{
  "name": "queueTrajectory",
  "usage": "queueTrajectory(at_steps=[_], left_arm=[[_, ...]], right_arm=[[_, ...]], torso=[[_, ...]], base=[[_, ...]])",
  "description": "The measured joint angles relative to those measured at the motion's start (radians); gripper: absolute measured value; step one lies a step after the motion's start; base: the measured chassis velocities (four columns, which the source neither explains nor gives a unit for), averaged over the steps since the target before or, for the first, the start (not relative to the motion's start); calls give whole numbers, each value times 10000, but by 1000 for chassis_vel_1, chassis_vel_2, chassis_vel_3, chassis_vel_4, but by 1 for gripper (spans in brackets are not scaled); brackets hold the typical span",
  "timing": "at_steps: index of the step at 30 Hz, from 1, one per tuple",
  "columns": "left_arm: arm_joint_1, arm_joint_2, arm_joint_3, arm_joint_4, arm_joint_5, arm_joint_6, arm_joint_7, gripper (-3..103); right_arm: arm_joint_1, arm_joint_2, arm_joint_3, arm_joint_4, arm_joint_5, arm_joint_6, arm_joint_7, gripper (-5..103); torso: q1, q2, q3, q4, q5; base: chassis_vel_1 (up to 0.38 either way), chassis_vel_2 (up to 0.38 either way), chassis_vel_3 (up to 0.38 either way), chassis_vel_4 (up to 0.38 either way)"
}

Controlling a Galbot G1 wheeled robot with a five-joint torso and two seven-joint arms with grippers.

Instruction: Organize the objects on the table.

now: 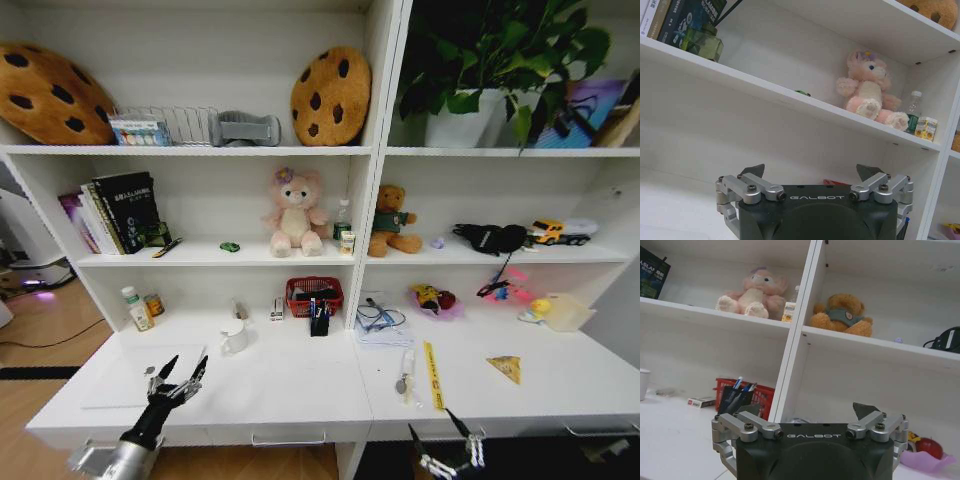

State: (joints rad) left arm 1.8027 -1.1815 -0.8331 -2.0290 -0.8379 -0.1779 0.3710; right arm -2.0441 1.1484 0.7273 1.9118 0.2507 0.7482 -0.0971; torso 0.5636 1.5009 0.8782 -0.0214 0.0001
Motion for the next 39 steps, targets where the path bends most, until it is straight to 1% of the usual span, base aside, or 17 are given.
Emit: queueTrajectory(at_steps=[6,8,9,11,12,14,16,27,34,37,39], left_arm=[[-23,22,-11,-25,-44,9,-2,100],[32,96,-101,-100,-80,9,18,100],[32,96,-101,-100,-80,9,18,100],[69,159,-205,-173,-122,9,22,100],[69,159,-205,-173,-122,9,22,100],[164,218,-324,-294,-176,10,29,100],[293,247,-390,-407,-209,20,57,100],[614,303,-430,-627,-192,27,198,100],[770,280,-487,-620,-164,-5,323,100],[799,255,-512,-616,-154,-24,339,100],[806,227,-515,-639,-103,-28,339,100]], right_arm=[[-127,99,297,690,338,-248,311,100],[-383,28,429,1357,1017,-590,357,100],[-383,28,429,1357,1017,-590,357,100],[-635,-71,568,1913,1531,-947,455,100],[-635,-71,568,1913,1531,-947,455,100],[-835,-159,757,2336,1928,-1226,508,100],[-881,-231,948,2488,2136,-1303,458,100],[-750,-390,1448,2518,2353,-1346,385,100],[-617,-347,1447,2294,2492,-1347,294,100],[-538,-346,1447,2136,2510,-1347,227,100],[-529,-353,1446,2129,2517,-1347,223,100]], torso=[[0,-1,0,0,0],[0,0,0,0,-1],[0,0,0,0,-1],[0,-1,0,0,-3],[0,-1,0,0,-3],[0,0,0,-1,-2],[0,0,-1,0,-2],[0,0,0,0,-1],[0,0,-1,0,-3],[0,0,-1,2,1],[1,-1,-1,1,-3]], base=[[0,0,0,0],[0,0,0,0],[0,0,0,0],[0,0,0,0],[0,0,0,0],[0,0,0,0],[0,0,0,0],[0,0,0,0],[-58,-51,50,45],[-138,-109,147,152],[-190,-149,171,184]])
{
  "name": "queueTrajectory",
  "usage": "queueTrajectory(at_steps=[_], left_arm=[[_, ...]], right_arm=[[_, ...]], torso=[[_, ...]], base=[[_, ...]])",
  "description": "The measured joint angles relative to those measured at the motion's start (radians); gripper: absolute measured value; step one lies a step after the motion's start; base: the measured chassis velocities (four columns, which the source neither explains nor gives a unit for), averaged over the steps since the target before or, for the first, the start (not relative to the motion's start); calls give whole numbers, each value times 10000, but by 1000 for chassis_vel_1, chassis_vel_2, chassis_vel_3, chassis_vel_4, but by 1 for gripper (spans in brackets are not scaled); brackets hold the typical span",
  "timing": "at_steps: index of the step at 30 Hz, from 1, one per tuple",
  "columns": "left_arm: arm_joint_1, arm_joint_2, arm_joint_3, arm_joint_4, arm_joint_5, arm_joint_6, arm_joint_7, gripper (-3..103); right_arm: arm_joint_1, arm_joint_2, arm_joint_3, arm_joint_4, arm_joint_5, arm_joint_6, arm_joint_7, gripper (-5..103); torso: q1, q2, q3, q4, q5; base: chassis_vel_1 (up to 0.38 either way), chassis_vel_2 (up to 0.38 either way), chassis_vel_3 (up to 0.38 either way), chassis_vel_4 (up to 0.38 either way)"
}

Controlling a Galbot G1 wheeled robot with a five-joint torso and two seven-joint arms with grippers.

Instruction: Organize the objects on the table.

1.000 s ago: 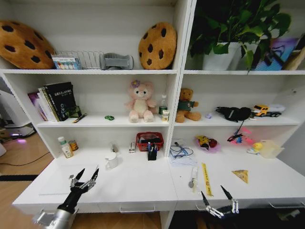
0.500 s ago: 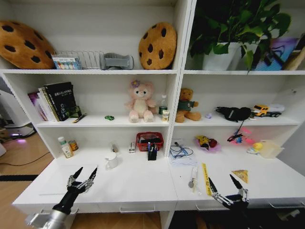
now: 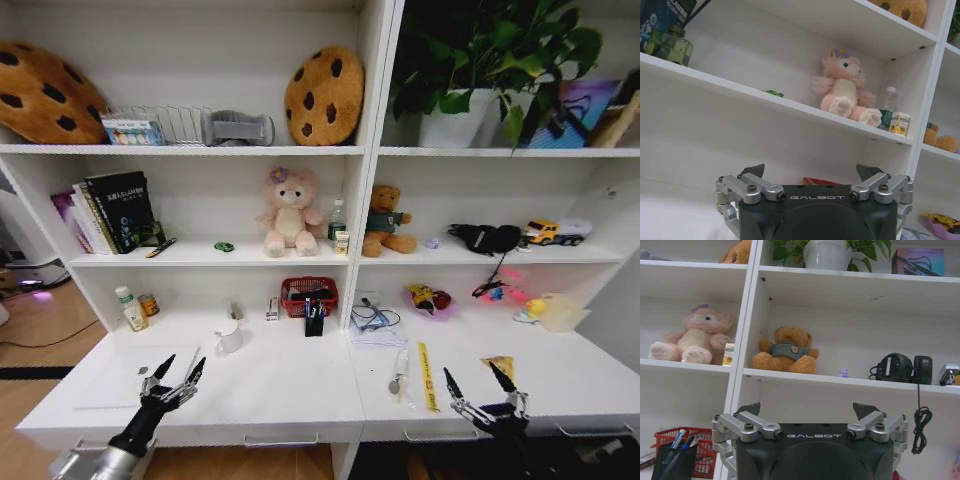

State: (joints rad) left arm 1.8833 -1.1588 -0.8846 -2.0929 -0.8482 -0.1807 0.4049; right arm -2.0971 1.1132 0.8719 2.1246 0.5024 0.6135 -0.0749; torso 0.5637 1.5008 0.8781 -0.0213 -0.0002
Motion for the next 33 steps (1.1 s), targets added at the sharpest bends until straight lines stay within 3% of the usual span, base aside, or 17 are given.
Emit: queueTrajectory(at_steps=[6,10,11,12,16,20,22,23,26,28,29,30,33], left_arm=[[142,-184,34,-418,247,-1,-22,100],[152,-217,49,-535,418,-2,-59,100],[180,-237,51,-711,534,-1,-71,100],[180,-237,51,-711,534,-1,-71,100],[299,-314,143,-1303,683,57,-167,100],[413,-382,241,-1700,803,119,-230,100],[445,-427,288,-1768,873,121,-257,100],[445,-427,288,-1768,873,121,-257,100],[487,-488,311,-1759,938,107,-241,100],[490,-504,314,-1715,958,97,-233,100],[499,-548,317,-1630,984,67,-198,100],[499,-548,317,-1630,984,67,-198,100],[536,-608,311,-1544,992,27,-134,100]], right_arm=[[71,6,-16,-71,1,0,15,100],[153,25,-99,-129,36,96,162,100],[234,30,-119,-202,43,138,241,100],[234,30,-119,-202,43,138,241,100],[400,-39,-117,-472,-20,110,603,100],[518,-287,-153,-735,14,-366,1164,100],[662,-513,-221,-760,216,-1050,1593,100],[662,-513,-221,-760,216,-1050,1593,100],[935,-946,-241,-554,579,-2419,2219,100],[1039,-1043,-237,-508,642,-2757,2397,100],[1274,-1232,-231,-399,776,-3484,2890,100],[1274,-1232,-231,-399,776,-3484,2890,100],[1630,-1467,-234,-407,1082,-4514,3673,100]], torso=[[2,-1,1,0,6],[1,0,1,-1,-11],[0,-2,1,3,18],[0,-2,1,3,18],[0,0,0,-2,2],[0,-1,1,-6,3],[0,0,0,-1,-2],[0,0,0,-1,-2],[0,0,0,0,-3],[0,0,0,0,-3],[0,0,1,1,3],[0,0,1,1,3],[1,0,1,0,4]], base=[[-242,-218,210,231],[-267,-262,262,290],[-252,-220,197,244],[-252,-220,197,244],[-99,-150,141,124],[-15,-24,7,6],[34,75,-57,-71],[70,75,-57,-93],[38,54,-29,-52],[0,0,0,0],[0,0,0,0],[0,0,0,0],[0,0,0,0]])
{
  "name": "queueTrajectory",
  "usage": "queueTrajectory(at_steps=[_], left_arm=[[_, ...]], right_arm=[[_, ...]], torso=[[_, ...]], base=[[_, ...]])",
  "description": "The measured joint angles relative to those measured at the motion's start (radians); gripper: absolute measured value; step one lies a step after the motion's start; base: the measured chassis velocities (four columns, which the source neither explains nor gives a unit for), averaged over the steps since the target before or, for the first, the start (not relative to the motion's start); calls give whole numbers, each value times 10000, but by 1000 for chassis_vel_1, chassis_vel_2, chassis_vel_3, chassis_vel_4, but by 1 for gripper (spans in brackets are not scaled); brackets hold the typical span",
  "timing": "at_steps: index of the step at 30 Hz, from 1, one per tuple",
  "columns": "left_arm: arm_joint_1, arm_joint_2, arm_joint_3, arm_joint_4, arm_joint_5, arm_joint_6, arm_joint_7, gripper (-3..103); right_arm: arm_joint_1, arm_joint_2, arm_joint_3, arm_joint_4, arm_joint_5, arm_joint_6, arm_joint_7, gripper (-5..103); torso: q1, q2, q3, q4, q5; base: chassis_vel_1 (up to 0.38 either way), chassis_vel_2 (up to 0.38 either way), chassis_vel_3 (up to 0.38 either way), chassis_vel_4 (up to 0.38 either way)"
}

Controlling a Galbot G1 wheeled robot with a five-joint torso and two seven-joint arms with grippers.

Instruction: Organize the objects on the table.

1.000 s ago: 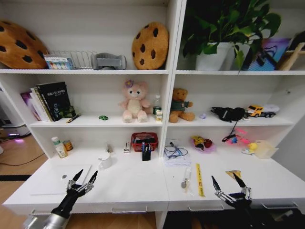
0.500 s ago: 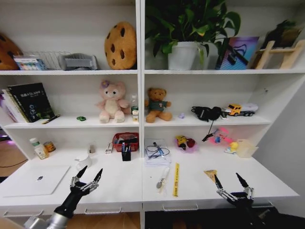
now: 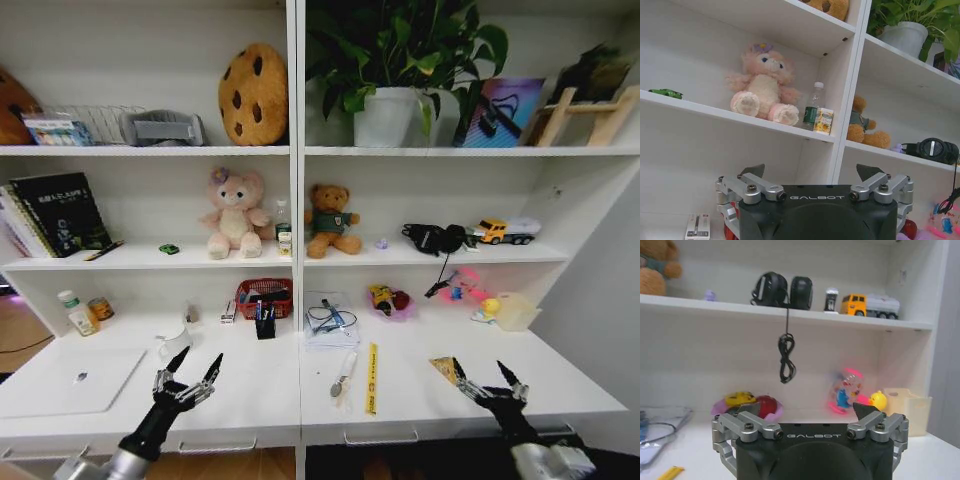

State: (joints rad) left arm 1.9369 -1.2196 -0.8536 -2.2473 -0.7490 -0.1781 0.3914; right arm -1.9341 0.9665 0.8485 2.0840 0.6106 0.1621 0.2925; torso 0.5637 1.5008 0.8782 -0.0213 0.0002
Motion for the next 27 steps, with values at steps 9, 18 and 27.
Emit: queueTrajectory(at_steps=[9,18,27], left_arm=[[19,-63,19,58,1,-33,34,100],[-27,50,-12,43,-91,-25,-25,100],[-20,21,-34,122,-120,-26,-4,100]], right_arm=[[761,-425,-334,-687,610,-1262,573,100],[2225,-811,-1371,-1902,1047,-2144,986,100],[2911,-976,-1896,-2531,1133,-2333,794,83]], torso=[[-1,1,0,-2,-2],[0,0,0,1,-1],[-1,0,0,-3,-2]], base=[[0,0,0,0],[0,0,0,0],[0,0,0,0]])
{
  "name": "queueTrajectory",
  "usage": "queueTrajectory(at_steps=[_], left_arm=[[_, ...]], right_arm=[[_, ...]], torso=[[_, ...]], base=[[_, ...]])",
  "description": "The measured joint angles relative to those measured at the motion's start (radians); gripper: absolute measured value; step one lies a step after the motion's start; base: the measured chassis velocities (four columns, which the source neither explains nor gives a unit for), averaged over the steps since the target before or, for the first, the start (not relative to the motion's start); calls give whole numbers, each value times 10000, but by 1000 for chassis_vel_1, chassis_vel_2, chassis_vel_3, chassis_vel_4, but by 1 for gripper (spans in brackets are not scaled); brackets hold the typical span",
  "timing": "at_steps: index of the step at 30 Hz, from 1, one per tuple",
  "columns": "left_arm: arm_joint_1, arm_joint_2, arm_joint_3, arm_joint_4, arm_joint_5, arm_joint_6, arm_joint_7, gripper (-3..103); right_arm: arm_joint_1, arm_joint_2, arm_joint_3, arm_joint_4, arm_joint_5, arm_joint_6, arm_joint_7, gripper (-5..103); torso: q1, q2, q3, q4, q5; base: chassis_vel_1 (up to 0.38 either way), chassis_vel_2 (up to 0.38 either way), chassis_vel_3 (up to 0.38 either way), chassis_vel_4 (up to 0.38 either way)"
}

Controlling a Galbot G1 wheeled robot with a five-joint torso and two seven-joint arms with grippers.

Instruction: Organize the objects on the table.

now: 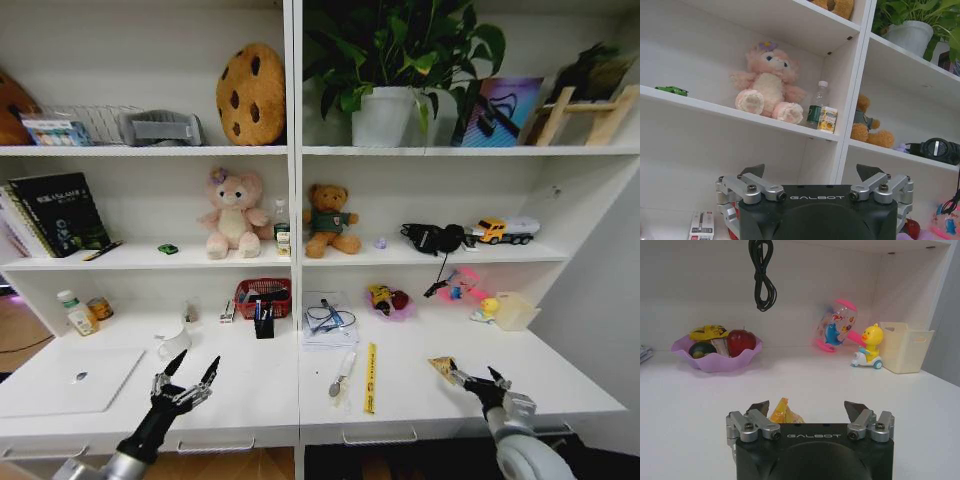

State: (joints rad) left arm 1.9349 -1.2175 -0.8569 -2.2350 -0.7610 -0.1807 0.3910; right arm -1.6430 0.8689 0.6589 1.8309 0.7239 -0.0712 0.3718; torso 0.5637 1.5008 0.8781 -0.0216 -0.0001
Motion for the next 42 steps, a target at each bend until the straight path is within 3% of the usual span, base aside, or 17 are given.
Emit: queueTrajectory(at_steps=[1,7,9,22,35,42], left_arm=[[0,0,0,0,0,0,0,100],[-27,40,42,-89,-89,0,-28,100],[-50,64,41,-102,-113,0,-42,100],[-97,82,12,-100,-210,23,-90,100],[-176,87,171,-115,-150,46,-167,100],[-137,64,134,-151,-151,47,-174,100]], right_arm=[[0,0,0,0,0,0,0,83],[641,5,-524,-421,222,-93,-42,56],[763,4,-632,-492,269,-106,-42,56],[1291,-78,-1100,-851,203,-16,-141,3],[839,50,-674,-387,-380,649,-506,0],[1896,-556,-1027,-326,-202,1010,-1167,0]], torso=[[0,0,0,0,0],[0,1,0,3,1],[0,0,0,3,0],[1,0,0,3,1],[-1,1,0,1,0],[-1,1,0,2,0]], base=[[0,0,0,0],[0,0,0,0],[0,0,0,0],[0,0,0,0],[0,0,0,0],[0,0,0,0]])
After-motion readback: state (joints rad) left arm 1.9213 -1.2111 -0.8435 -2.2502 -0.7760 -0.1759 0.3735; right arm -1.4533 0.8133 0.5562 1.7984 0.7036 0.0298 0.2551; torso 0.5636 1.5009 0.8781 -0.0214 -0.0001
